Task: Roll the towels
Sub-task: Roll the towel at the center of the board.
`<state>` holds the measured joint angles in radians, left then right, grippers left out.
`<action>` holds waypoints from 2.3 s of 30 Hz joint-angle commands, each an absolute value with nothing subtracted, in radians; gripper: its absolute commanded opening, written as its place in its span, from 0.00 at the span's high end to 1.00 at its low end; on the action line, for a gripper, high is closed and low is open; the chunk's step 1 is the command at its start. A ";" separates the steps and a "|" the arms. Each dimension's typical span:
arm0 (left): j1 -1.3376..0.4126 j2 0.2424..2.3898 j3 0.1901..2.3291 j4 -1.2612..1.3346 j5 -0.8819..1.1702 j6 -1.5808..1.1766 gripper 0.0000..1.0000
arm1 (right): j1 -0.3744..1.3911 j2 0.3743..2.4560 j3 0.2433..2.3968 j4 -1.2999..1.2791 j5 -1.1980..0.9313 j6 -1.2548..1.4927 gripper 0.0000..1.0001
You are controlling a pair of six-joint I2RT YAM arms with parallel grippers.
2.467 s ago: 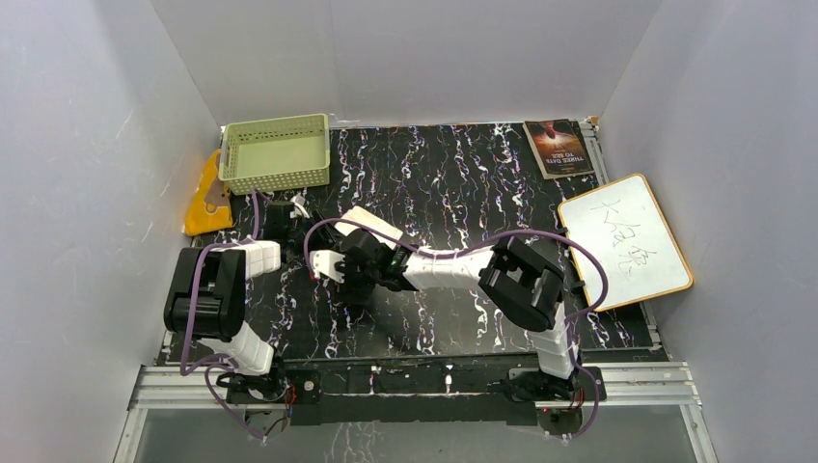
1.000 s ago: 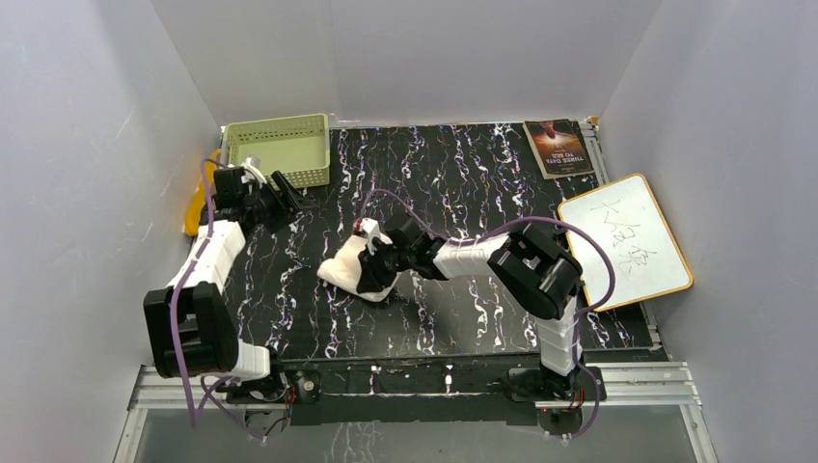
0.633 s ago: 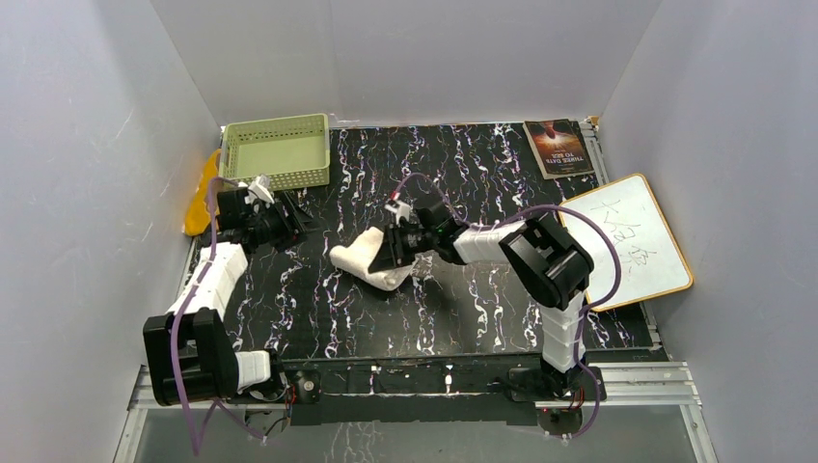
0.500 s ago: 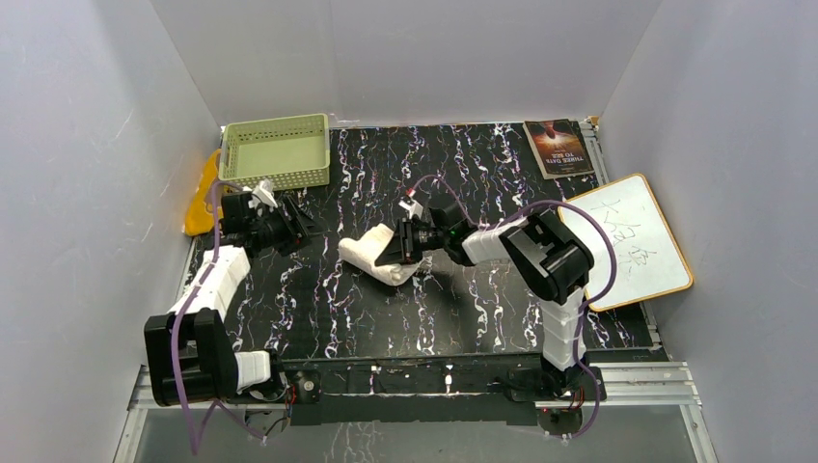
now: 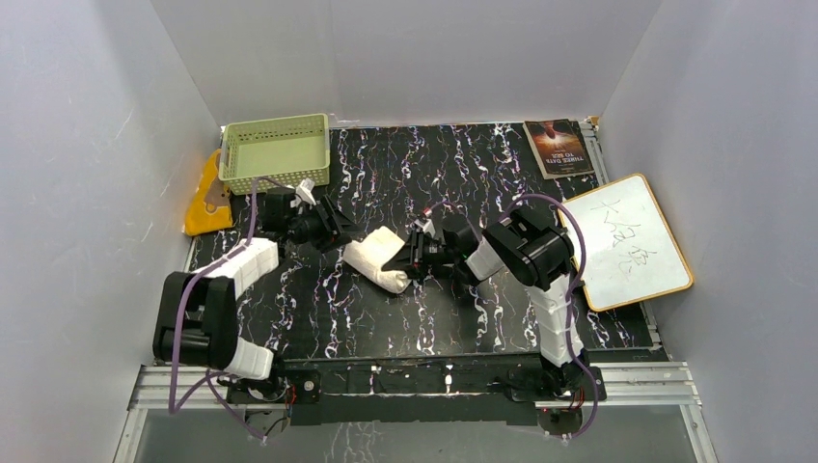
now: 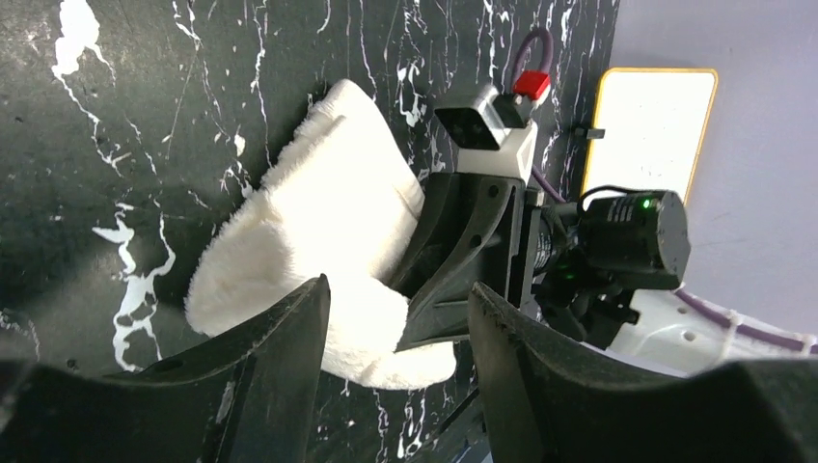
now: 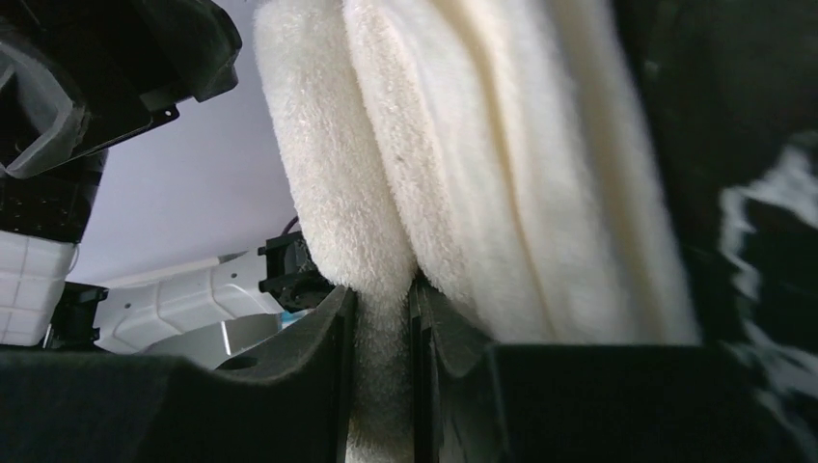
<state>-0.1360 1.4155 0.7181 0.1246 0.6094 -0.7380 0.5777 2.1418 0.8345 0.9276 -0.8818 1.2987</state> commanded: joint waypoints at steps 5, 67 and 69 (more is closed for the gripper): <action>-0.163 1.551 0.711 0.362 0.623 -0.857 0.49 | 0.557 2.167 0.781 1.132 -0.838 1.425 1.00; -0.324 1.787 0.799 0.206 0.402 -0.697 0.51 | 0.850 1.707 0.913 0.109 -0.132 -0.894 0.35; -0.324 1.801 0.815 0.187 0.406 -0.682 0.51 | 0.840 1.720 0.912 0.123 -0.122 -0.874 0.43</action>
<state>-0.3164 1.7470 0.7975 0.3012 0.4332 -0.7479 0.8619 1.7004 0.9184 -0.0002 -0.1631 -0.8860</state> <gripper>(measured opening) 0.487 0.637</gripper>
